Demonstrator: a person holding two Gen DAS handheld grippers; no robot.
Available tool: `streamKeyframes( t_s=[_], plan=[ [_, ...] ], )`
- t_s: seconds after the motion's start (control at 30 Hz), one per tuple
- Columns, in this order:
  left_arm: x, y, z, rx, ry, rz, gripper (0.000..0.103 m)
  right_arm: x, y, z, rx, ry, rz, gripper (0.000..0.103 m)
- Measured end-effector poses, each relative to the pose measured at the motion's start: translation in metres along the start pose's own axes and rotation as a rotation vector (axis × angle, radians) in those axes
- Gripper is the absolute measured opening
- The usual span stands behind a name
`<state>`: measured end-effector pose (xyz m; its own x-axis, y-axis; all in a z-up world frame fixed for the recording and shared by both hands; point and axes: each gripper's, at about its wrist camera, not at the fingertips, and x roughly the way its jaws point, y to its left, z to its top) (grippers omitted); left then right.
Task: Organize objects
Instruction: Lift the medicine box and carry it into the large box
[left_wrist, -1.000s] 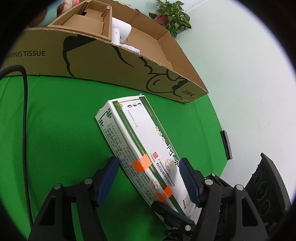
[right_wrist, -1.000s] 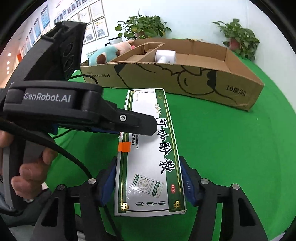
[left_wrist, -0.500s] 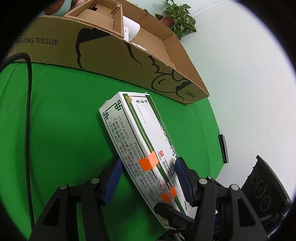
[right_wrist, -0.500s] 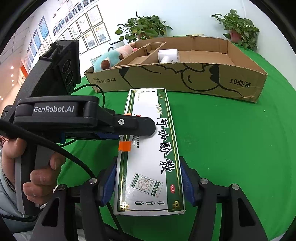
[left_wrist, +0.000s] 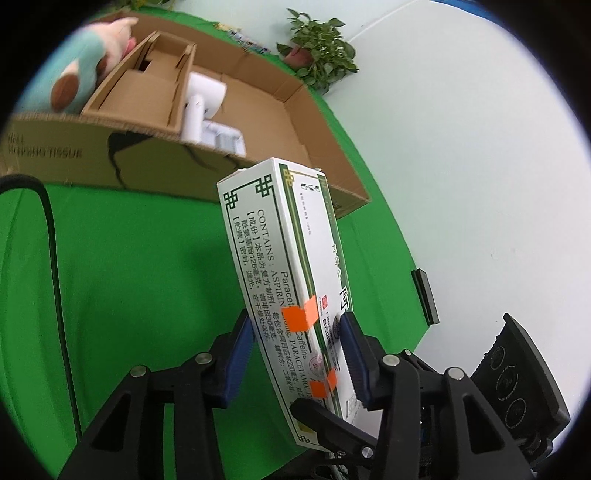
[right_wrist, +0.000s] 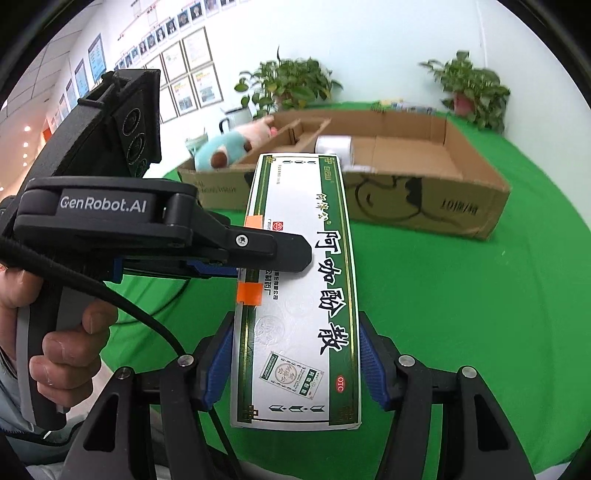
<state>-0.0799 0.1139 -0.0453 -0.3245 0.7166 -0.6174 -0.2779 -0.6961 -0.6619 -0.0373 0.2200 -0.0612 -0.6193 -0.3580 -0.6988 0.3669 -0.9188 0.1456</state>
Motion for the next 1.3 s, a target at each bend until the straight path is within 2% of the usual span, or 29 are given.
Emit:
streamKeyframes(
  t_s=[0.3,0.53,0.67,0.87,1.1,1.3],
  plan=[
    [-0.005,-0.052,0.031,0.141,-0.049,0.003,0.045,-0.033,-0.007,0.025,-0.002,-0.128,-0.041,0.058],
    [-0.032,-0.071,0.069,0.251,-0.086,0.000,0.045,-0.062,-0.019,0.053,0.006,-0.223,-0.061,0.058],
    [-0.046,-0.080,0.077,0.307,-0.098,-0.003,0.045,-0.075,-0.025,0.068,0.003,-0.260,-0.086,0.058],
    [-0.064,-0.096,0.103,0.353,-0.114,-0.013,0.045,-0.086,-0.031,0.099,-0.004,-0.312,-0.118,0.058],
    [-0.056,-0.107,0.152,0.356,-0.086,0.013,0.045,-0.076,-0.053,0.150,0.018,-0.295,-0.097,0.058],
    [-0.041,-0.101,0.188,0.338,-0.056,0.061,0.045,-0.052,-0.074,0.199,0.049,-0.206,-0.049,0.058]
  ],
)
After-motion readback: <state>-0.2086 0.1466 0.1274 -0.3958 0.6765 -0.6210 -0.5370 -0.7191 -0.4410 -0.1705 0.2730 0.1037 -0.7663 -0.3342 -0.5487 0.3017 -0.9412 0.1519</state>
